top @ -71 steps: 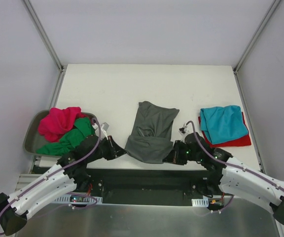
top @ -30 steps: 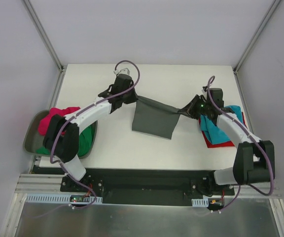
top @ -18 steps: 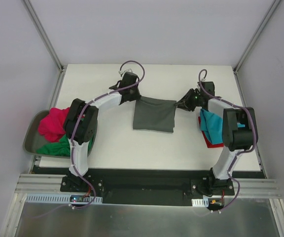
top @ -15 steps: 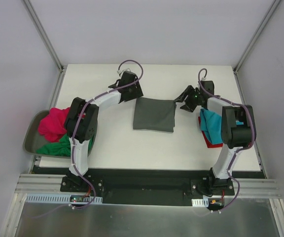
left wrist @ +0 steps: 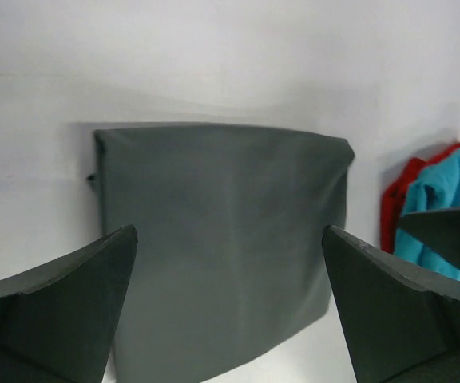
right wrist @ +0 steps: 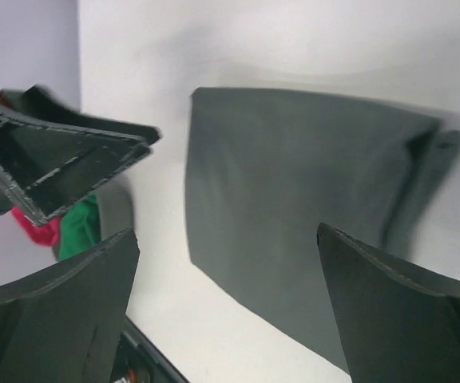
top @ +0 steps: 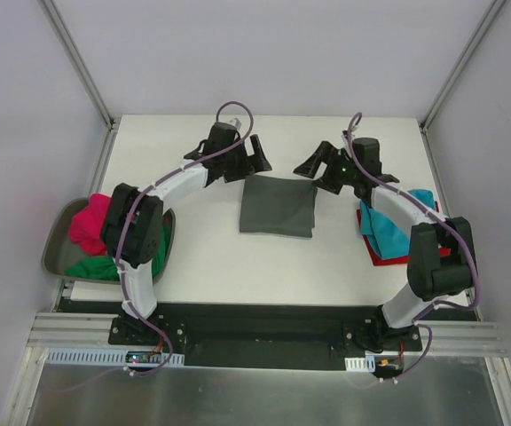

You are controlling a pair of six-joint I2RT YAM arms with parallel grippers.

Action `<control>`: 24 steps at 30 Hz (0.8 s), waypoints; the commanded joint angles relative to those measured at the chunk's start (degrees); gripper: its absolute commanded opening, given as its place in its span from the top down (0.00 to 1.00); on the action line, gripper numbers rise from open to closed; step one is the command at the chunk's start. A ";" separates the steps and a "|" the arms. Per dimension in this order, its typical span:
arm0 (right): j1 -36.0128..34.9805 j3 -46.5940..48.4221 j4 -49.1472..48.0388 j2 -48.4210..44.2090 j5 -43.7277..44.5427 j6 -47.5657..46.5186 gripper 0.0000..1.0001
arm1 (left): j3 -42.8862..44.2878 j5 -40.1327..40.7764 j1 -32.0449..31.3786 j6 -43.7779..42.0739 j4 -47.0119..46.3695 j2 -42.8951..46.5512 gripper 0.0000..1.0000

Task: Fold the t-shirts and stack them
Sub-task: Fold the long partially folded tshirt into a neat square

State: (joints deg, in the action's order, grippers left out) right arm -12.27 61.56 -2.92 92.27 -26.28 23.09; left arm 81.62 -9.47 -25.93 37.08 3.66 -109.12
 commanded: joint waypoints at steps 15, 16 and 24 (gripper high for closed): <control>-4.25 -11.44 -12.55 8.99 -2.37 8.02 0.04 | -10.58 -16.55 -0.61 7.30 -3.40 -5.51 0.01; -4.34 -13.64 -12.55 7.76 -2.28 7.85 0.04 | -13.83 -15.67 -0.87 6.87 -3.40 -3.23 0.01; -13.20 -28.50 -5.63 -13.40 7.10 7.06 0.04 | -35.64 -11.10 -6.40 5.46 -5.95 16.45 0.01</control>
State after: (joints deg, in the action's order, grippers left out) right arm -21.82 37.36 -16.12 89.06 -26.59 31.66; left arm 53.84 -25.89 -29.71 44.07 -6.74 -100.73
